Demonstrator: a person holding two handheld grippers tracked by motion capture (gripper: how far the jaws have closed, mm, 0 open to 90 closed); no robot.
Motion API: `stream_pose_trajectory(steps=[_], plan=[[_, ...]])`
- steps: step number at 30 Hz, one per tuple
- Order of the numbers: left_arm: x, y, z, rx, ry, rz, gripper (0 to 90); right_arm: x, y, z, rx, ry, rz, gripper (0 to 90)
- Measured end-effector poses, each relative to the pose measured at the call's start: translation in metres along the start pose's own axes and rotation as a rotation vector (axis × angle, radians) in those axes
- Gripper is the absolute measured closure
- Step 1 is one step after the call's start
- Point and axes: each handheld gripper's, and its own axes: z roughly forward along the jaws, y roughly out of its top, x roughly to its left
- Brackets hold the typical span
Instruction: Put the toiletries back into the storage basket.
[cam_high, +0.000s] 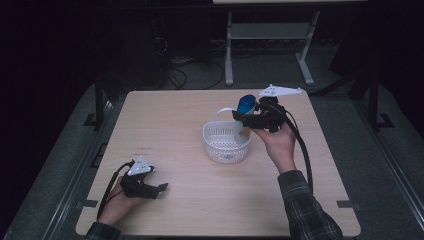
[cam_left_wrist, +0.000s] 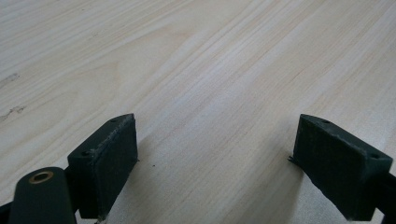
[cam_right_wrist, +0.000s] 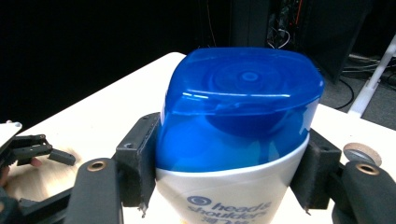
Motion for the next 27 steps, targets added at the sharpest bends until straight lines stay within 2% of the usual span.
stream_pose_trajectory(steps=[27], plan=[[0.000,0.000,0.000,0.000,-0.001,0.001,13.1,-0.004,-0.027,0.018,0.069,0.007,0.008,34.6]])
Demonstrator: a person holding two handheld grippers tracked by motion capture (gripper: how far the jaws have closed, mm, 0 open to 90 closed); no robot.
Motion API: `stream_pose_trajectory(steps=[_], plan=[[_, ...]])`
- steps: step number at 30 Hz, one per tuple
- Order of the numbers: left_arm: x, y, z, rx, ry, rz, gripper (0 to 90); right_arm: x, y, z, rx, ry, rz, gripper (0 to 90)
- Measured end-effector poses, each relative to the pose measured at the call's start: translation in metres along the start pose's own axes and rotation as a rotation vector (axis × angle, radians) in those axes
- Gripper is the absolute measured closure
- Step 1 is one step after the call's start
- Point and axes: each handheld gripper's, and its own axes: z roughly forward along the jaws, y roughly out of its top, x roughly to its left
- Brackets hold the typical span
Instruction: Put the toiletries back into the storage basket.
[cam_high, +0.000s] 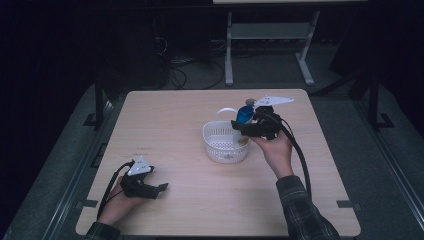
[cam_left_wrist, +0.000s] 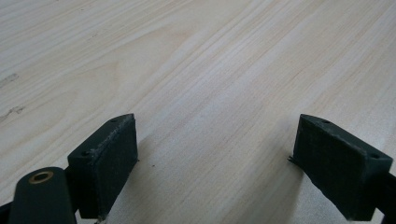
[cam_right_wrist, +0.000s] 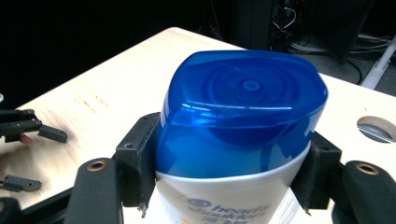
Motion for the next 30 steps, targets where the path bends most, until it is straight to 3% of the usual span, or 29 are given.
stream_pose_trajectory(steps=[30], plan=[[0.000,0.000,0.000,0.002,-0.003,0.002,13.1,0.005,-0.019,0.023,0.068,-0.002,-0.008,34.6]])
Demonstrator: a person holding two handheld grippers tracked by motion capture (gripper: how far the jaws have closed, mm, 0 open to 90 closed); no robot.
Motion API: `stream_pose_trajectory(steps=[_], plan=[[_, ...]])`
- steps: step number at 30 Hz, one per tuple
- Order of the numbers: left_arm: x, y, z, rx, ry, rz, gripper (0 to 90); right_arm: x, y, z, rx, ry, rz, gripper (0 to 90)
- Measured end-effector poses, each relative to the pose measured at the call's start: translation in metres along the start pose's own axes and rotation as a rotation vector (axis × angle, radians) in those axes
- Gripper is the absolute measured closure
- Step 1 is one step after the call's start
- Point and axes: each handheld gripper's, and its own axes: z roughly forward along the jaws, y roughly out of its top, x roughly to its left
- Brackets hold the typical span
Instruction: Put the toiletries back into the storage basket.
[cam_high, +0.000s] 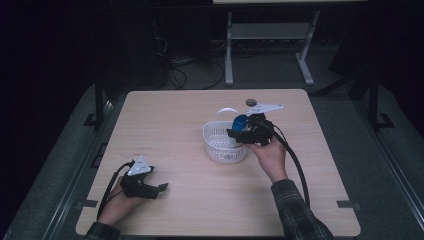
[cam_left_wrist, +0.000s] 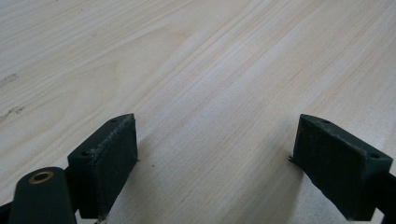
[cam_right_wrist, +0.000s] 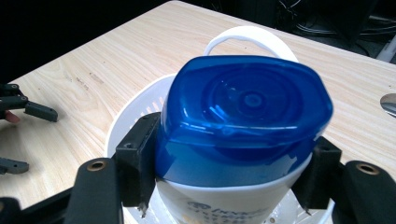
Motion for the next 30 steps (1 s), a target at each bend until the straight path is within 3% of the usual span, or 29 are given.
stream_pose_trajectory(steps=[20,22,30], plan=[[0.0000,0.0000,0.0000,0.001,-0.001,0.000,13.1,-0.0018,-0.0101,0.0030,0.025,0.006,0.013,33.3],[0.0000,0.0000,0.0000,0.001,-0.001,0.000,13.1,-0.0019,-0.0094,0.0024,0.011,0.019,0.017,26.6],[0.0000,0.0006,0.0003,0.003,0.001,0.003,13.1,-0.0046,-0.0093,-0.0039,-0.003,0.000,0.043,2.7]])
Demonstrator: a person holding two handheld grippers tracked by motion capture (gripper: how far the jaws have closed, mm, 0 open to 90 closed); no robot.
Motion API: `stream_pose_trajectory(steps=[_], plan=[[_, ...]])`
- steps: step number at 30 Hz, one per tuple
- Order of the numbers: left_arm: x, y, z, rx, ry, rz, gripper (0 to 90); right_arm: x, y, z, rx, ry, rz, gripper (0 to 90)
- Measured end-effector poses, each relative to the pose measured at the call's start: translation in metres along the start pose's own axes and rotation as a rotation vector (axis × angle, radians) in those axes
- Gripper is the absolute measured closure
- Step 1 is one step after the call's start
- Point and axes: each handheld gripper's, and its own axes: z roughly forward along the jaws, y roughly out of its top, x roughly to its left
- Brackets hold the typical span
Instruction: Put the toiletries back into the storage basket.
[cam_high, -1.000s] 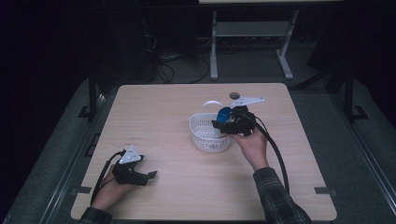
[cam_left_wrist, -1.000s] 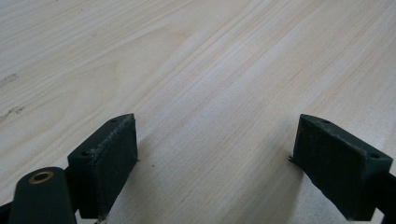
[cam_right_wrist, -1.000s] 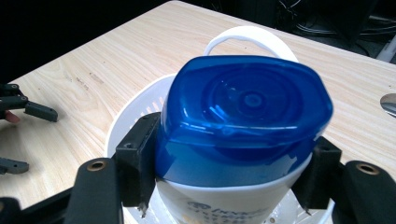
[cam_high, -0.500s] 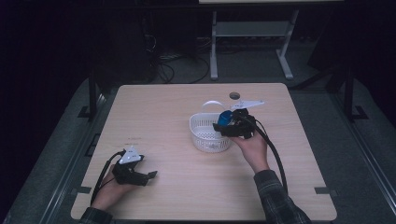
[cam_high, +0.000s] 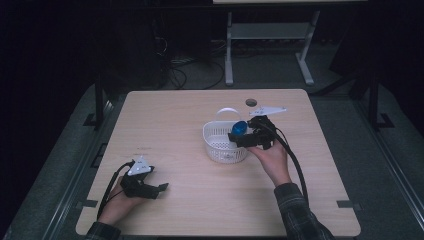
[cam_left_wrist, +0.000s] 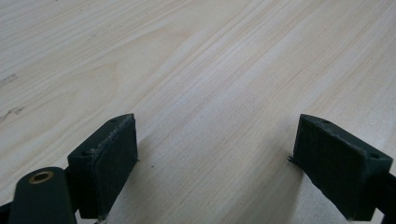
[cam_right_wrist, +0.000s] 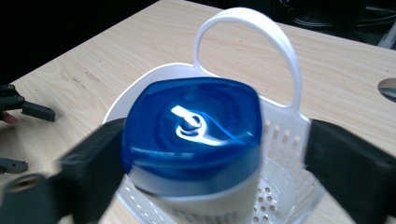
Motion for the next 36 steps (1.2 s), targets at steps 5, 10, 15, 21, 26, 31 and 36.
stream_pose_trajectory(steps=[5,10,15,21,26,31,36], plan=[[0.000,0.000,0.001,-0.004,0.001,-0.006,13.1,-0.003,-0.002,-0.009,-0.003,0.005,0.000,0.0],[-0.001,0.000,0.001,-0.006,0.003,-0.006,13.1,-0.007,-0.010,-0.020,-0.011,-0.002,0.009,0.0],[-0.001,0.000,0.001,-0.006,0.004,-0.007,13.1,-0.010,-0.019,-0.031,-0.013,-0.012,0.008,0.0],[-0.001,0.000,0.000,-0.003,0.003,-0.005,13.1,-0.011,-0.030,-0.046,-0.016,-0.019,0.012,0.0],[-0.001,0.000,0.000,-0.006,0.005,-0.004,13.1,-0.011,-0.041,-0.059,-0.031,-0.019,0.006,0.0],[-0.001,0.000,0.000,-0.005,0.004,-0.004,13.1,-0.010,-0.051,-0.069,-0.029,-0.031,-0.003,0.0],[-0.001,0.000,0.000,-0.006,0.003,-0.006,13.1,-0.014,-0.062,-0.077,-0.021,-0.050,0.004,0.0]])
